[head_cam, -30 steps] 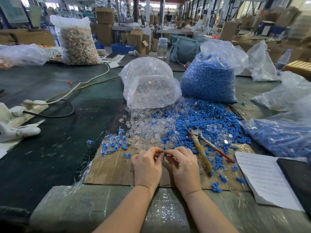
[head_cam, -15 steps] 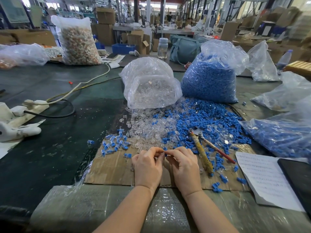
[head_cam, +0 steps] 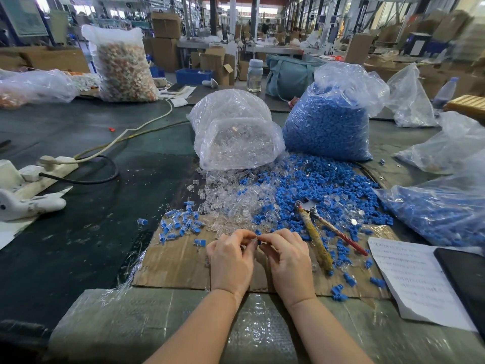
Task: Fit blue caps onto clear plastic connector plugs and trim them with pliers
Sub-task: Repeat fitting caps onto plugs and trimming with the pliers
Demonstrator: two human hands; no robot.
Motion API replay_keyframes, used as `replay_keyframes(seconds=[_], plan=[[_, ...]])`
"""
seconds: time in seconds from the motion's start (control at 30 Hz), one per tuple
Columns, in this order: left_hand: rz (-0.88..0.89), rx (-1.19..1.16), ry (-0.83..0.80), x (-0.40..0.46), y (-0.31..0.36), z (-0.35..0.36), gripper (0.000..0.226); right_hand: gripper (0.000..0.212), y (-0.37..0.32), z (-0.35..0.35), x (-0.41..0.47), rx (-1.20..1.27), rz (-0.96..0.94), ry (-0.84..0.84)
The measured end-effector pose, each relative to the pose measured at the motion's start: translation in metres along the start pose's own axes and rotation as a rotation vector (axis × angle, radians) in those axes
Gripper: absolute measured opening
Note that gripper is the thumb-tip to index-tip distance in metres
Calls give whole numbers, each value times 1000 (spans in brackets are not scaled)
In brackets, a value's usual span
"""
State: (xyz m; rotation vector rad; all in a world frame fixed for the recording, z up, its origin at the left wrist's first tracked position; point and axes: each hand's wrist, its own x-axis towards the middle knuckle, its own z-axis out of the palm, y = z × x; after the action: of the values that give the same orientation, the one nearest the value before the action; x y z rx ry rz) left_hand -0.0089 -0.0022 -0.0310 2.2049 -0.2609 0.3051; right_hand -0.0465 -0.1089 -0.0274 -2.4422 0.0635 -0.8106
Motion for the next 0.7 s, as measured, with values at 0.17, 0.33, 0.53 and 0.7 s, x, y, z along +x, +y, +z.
replay_keyframes(seconds=[0.17, 0.33, 0.53, 0.7], plan=[[-13, -8, -6, 0, 0, 0, 11, 17, 0, 0, 0, -7, -6, -4], [-26, -15, -4, 0, 1, 0, 10, 18, -1, -1, 0, -17, -16, -12], [-81, -66, -24, 2, 5, -1, 6, 19, 2, -8, 6, -115, 92, 66], [-112, -183, -2, 5, 13, -6, 19, 50, 23, -33, 25, -504, 497, -94]])
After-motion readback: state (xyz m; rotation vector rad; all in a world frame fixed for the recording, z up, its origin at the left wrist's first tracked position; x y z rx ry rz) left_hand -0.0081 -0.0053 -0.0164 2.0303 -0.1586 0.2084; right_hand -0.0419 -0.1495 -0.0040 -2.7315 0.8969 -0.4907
